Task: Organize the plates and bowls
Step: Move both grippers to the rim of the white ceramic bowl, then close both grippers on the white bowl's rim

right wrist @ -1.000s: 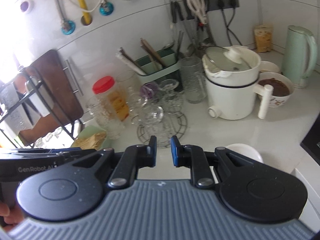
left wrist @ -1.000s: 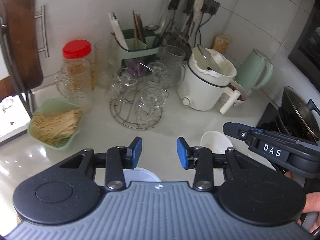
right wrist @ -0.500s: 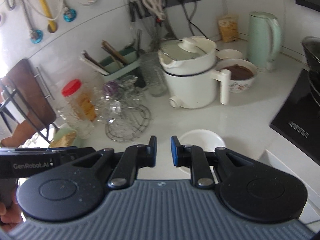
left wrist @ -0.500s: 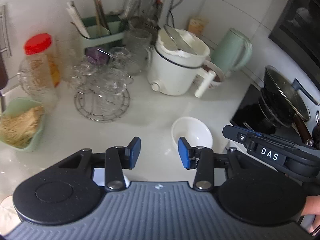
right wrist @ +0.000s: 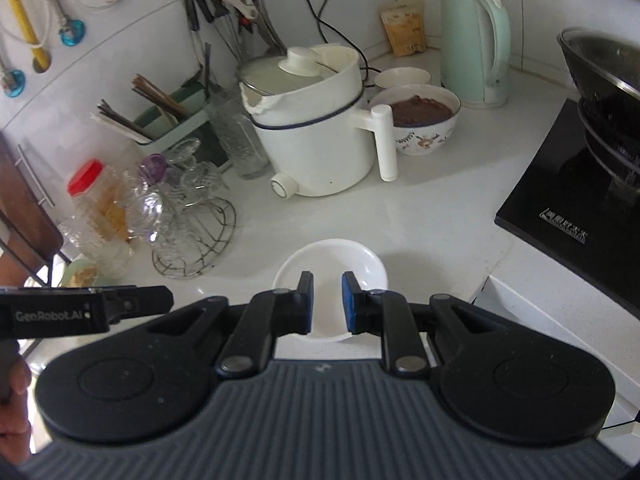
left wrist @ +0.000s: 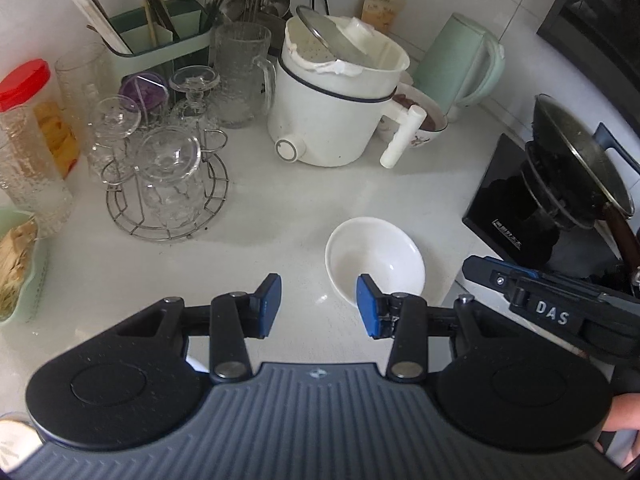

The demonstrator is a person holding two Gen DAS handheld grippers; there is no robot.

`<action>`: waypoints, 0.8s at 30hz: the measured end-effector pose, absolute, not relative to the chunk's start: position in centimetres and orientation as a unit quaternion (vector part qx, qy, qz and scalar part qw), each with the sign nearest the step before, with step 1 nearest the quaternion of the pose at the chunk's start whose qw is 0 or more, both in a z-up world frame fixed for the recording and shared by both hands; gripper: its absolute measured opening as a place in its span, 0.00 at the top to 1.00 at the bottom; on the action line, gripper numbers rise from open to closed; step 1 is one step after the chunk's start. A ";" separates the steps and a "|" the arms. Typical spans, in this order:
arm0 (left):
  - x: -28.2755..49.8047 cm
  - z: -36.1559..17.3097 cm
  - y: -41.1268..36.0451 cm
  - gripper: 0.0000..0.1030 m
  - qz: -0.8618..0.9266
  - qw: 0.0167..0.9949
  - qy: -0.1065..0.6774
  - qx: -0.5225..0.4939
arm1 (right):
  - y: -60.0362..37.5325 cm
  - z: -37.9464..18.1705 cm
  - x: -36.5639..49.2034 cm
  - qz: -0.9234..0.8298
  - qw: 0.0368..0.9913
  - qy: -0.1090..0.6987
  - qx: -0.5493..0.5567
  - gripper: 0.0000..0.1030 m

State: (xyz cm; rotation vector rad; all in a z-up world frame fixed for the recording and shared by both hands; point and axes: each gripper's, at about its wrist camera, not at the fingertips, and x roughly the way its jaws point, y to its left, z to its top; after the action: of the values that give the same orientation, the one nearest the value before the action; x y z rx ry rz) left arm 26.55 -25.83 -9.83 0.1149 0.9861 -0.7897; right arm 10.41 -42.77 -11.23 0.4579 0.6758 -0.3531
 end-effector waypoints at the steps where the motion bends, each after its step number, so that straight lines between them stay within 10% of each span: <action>1: 26.9 -10.1 -26.2 0.54 -0.368 0.804 0.463 0.053 | -43.0 -11.4 10.6 -0.170 0.903 0.328 0.218 0.81; 24: 32.8 -17.8 -33.3 0.54 -0.360 0.755 0.547 0.044 | -50.0 -17.9 16.1 -0.161 0.866 0.393 0.265 0.61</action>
State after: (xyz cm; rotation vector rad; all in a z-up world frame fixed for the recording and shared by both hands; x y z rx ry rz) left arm 32.76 -33.31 -17.78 0.0962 1.1932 -0.7854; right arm 16.15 -49.96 -17.86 0.5560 0.8221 -0.3375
